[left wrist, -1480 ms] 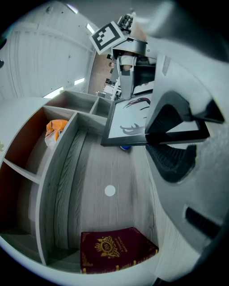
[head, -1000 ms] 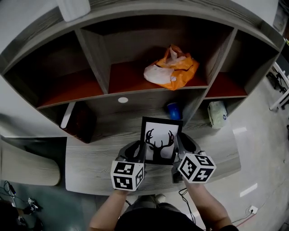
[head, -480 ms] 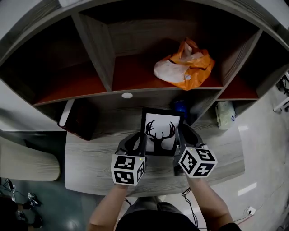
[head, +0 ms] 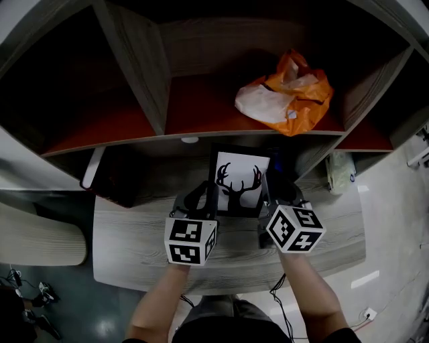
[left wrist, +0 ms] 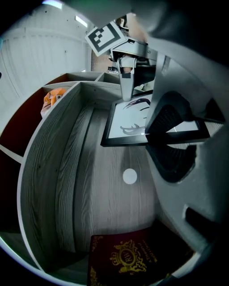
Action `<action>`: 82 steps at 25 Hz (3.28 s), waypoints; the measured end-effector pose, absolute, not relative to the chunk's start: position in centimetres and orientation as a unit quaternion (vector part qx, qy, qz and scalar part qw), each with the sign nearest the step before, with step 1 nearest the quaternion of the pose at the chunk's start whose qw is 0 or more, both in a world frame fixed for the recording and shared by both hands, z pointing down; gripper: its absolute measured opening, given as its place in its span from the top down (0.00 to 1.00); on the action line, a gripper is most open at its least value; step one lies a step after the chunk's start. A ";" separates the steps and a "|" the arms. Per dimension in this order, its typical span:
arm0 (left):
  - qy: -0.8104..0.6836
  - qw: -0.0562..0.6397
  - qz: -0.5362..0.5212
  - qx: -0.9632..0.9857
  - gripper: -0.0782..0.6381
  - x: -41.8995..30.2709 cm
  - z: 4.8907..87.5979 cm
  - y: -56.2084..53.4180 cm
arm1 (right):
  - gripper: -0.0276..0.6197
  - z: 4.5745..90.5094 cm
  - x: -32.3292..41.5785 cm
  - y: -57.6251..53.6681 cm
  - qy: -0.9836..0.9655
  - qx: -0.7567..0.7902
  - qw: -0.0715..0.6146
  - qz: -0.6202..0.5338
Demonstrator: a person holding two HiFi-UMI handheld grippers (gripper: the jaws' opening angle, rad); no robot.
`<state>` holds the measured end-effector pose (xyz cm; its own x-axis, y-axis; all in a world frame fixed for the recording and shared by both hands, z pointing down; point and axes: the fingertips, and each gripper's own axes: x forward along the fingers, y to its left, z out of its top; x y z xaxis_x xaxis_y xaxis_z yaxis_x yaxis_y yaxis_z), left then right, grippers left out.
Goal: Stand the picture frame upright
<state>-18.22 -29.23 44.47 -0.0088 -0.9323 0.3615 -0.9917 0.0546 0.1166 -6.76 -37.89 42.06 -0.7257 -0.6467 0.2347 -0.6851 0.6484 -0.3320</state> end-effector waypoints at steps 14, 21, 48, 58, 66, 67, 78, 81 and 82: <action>-0.718 0.159 0.068 0.674 0.78 -20.1 45.3 -32.5 | 0.85 41.8 -9.2 -41.5 -0.913 0.372 0.032 0.162; -0.722 0.145 0.065 0.674 0.79 -20.8 45.2 -34.3 | 0.85 41.7 -9.8 -43.1 -0.909 0.385 0.019 0.156; -0.721 0.143 0.068 0.675 0.79 -22.4 46.2 -38.1 | 0.85 42.0 -11.1 -46.3 -0.904 0.405 0.012 0.137; -0.719 0.147 0.077 0.675 0.80 -22.9 47.2 -38.9 | 0.85 42.6 -11.5 -46.6 -0.907 0.400 0.022 0.131; -0.725 0.139 0.090 0.669 0.79 -22.9 47.5 -39.0 | 0.85 42.6 -11.6 -46.6 -0.910 0.395 0.024 0.126; -0.725 0.139 0.092 0.669 0.79 -22.9 47.5 -38.9 | 0.85 42.6 -11.6 -46.6 -0.910 0.394 0.026 0.126; -0.730 0.119 0.090 0.668 0.73 -23.0 46.4 -38.3 | 0.79 42.5 -11.2 -45.6 -0.910 0.399 0.039 0.108; -0.736 0.108 0.086 0.663 0.73 -23.0 45.9 -37.7 | 0.79 42.3 -10.9 -44.8 -0.911 0.398 0.040 0.097; -0.736 0.107 0.084 0.663 0.73 -22.9 45.9 -37.6 | 0.79 42.3 -10.8 -44.5 -0.912 0.397 0.041 0.094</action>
<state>-22.89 -37.57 45.85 -0.0980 -0.9580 0.2694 -0.9941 0.1069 0.0186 -10.80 -44.48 42.33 -0.6818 -0.7162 0.1489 -0.7315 0.6675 -0.1392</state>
